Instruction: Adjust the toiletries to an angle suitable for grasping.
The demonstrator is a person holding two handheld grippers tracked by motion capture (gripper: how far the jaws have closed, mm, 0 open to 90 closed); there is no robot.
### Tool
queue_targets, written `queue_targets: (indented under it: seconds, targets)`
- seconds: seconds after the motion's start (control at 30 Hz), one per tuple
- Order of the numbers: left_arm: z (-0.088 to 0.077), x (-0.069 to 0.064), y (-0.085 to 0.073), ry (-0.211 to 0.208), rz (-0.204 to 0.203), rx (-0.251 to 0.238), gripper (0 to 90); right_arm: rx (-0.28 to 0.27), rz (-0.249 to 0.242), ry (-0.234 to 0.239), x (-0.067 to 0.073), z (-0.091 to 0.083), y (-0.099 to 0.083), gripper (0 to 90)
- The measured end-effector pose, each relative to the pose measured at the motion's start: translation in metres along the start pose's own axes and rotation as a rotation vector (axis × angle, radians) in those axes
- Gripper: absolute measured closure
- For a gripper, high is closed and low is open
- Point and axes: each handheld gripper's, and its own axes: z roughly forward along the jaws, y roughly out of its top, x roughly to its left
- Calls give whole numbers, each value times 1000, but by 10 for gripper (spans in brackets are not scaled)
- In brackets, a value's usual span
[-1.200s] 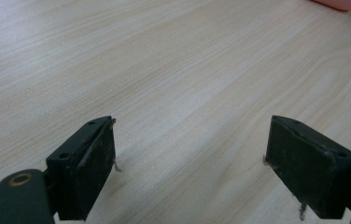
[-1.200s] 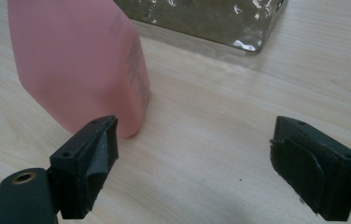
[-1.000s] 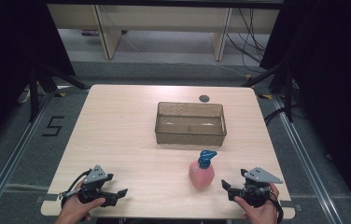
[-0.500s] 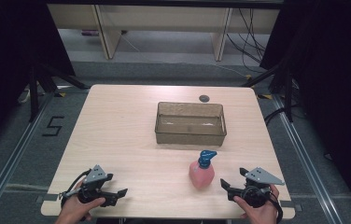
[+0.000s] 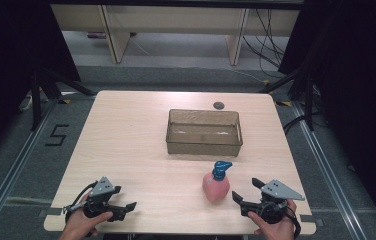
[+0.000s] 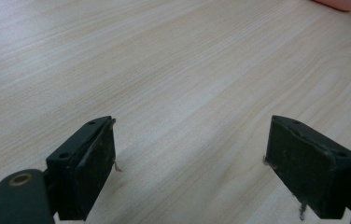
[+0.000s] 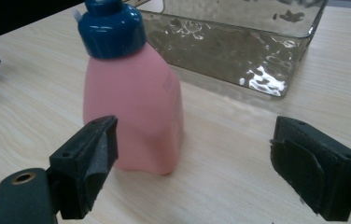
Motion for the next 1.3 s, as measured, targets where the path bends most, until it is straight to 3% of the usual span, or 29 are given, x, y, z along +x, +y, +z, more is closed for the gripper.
queue_targets:
  seconds: [0.1,0.13,0.17,0.23,0.47,0.5,0.53,0.7,0.77,0.8,0.87,0.9,1.3]
  targets:
    - [0,0,0,0,1,0,151,-11,-22,-3,1,0,1,164]
    - [0,0,0,0,0,1,152,-10,9,7,4,1,1,166]
    - [0,0,0,0,0,1,152,-10,9,7,4,1,1,166]
    - [0,0,0,0,0,1,152,-22,-29,6,3,1,2,166]
    - [0,0,0,-1,1,1,151,-18,-44,22,9,3,6,172]
    - [0,0,0,-1,2,1,152,-15,-8,34,12,3,6,172]
    - [0,0,0,-1,2,1,152,-19,-46,29,10,3,7,172]
    - [0,0,0,-8,5,15,152,-32,-47,32,12,6,9,172]
    - [1,0,0,-7,-6,4,152,-31,-18,42,15,7,8,172]
    - [1,0,0,-5,-6,1,152,-29,-48,40,14,8,9,171]
    - [1,0,0,-4,-7,0,152,-35,-32,47,16,9,10,170]
    - [1,0,0,-4,-7,0,152,-44,-61,34,14,10,10,170]
    - [0,1,0,7,5,19,152,-43,-57,48,20,17,16,160]
